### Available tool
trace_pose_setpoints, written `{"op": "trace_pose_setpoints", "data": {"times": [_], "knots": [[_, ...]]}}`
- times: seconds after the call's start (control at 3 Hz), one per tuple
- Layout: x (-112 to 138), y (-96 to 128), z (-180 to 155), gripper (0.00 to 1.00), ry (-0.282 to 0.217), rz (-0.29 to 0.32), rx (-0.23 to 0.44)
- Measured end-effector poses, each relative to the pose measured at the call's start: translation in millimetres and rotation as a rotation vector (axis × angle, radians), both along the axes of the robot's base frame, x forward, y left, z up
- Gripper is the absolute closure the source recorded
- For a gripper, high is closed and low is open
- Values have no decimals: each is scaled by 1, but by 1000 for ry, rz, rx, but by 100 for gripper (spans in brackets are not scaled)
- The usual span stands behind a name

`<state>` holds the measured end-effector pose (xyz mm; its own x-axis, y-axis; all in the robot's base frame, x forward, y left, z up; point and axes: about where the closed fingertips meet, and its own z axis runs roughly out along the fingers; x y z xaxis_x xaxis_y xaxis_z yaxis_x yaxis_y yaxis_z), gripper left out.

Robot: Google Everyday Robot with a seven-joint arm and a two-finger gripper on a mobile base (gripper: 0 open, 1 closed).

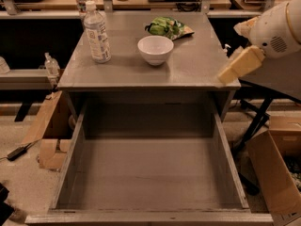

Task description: Place blue plastic bottle into top drawer

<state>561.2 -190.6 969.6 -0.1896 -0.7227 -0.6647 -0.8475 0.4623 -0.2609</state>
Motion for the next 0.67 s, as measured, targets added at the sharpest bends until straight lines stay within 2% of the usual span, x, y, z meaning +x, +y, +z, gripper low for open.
{"op": "trace_pose_setpoints", "data": {"times": [0.33,0.67], "knots": [[57,24,18,0,-112,-17,277],[95,71,40,0,-178,26,569]]}}
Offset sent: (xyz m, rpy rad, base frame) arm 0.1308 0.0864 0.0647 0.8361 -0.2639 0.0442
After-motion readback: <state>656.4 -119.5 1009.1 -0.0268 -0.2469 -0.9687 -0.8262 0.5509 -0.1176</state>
